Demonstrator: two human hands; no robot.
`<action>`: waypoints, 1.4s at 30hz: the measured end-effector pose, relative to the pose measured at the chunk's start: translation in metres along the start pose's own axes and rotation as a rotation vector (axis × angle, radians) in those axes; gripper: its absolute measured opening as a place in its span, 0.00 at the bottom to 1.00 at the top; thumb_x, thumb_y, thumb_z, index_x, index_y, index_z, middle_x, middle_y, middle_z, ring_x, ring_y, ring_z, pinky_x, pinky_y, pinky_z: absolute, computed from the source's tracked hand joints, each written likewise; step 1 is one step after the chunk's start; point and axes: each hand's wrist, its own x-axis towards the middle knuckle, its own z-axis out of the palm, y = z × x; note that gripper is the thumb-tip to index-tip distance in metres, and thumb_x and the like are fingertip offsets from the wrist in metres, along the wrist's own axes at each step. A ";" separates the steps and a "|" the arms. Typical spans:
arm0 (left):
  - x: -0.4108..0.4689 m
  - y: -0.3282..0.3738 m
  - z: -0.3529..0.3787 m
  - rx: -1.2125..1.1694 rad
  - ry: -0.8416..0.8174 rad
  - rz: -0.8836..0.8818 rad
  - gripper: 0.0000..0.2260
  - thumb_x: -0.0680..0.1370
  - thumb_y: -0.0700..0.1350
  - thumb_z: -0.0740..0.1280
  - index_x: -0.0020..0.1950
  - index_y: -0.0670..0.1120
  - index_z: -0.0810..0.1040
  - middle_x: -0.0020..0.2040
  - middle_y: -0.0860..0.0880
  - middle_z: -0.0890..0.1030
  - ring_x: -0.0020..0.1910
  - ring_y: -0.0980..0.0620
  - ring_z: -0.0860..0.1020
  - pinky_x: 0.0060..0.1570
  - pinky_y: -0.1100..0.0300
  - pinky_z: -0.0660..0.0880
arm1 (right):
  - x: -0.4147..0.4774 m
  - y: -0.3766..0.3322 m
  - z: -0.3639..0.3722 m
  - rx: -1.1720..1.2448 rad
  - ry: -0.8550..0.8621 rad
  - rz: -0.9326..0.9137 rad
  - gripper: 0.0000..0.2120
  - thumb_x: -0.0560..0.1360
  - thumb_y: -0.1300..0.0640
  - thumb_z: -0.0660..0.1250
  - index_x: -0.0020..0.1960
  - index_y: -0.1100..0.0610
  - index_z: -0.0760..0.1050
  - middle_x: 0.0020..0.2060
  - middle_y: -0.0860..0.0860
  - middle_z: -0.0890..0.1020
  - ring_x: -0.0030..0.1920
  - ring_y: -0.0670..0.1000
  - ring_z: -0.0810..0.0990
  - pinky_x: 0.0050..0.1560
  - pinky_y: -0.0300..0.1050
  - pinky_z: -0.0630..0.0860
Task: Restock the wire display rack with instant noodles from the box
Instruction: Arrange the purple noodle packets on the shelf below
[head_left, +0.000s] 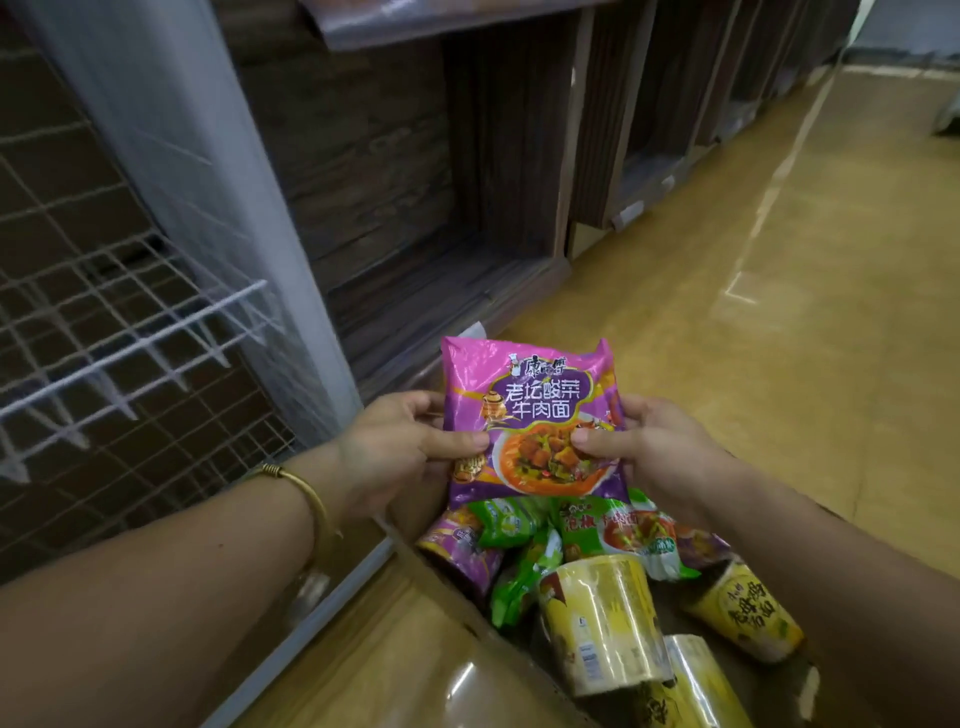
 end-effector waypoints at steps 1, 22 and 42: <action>-0.009 0.006 -0.004 0.026 -0.004 0.019 0.23 0.67 0.32 0.75 0.61 0.37 0.76 0.52 0.40 0.85 0.46 0.47 0.85 0.45 0.55 0.83 | -0.006 -0.006 0.007 0.003 -0.004 -0.019 0.20 0.68 0.68 0.73 0.59 0.65 0.77 0.51 0.62 0.85 0.52 0.62 0.85 0.54 0.58 0.82; -0.281 0.209 -0.105 0.342 0.152 0.437 0.09 0.72 0.33 0.74 0.51 0.38 0.81 0.39 0.48 0.84 0.34 0.56 0.82 0.31 0.67 0.75 | -0.124 -0.222 0.201 -0.065 -0.413 -0.369 0.34 0.55 0.58 0.84 0.59 0.65 0.79 0.55 0.66 0.83 0.54 0.66 0.83 0.50 0.62 0.81; -0.418 0.236 -0.240 -0.028 0.719 0.593 0.26 0.68 0.34 0.76 0.62 0.40 0.69 0.52 0.39 0.84 0.47 0.43 0.85 0.45 0.49 0.82 | -0.137 -0.293 0.430 -0.239 -0.604 -0.432 0.23 0.66 0.60 0.73 0.60 0.65 0.76 0.51 0.62 0.85 0.52 0.60 0.85 0.56 0.59 0.80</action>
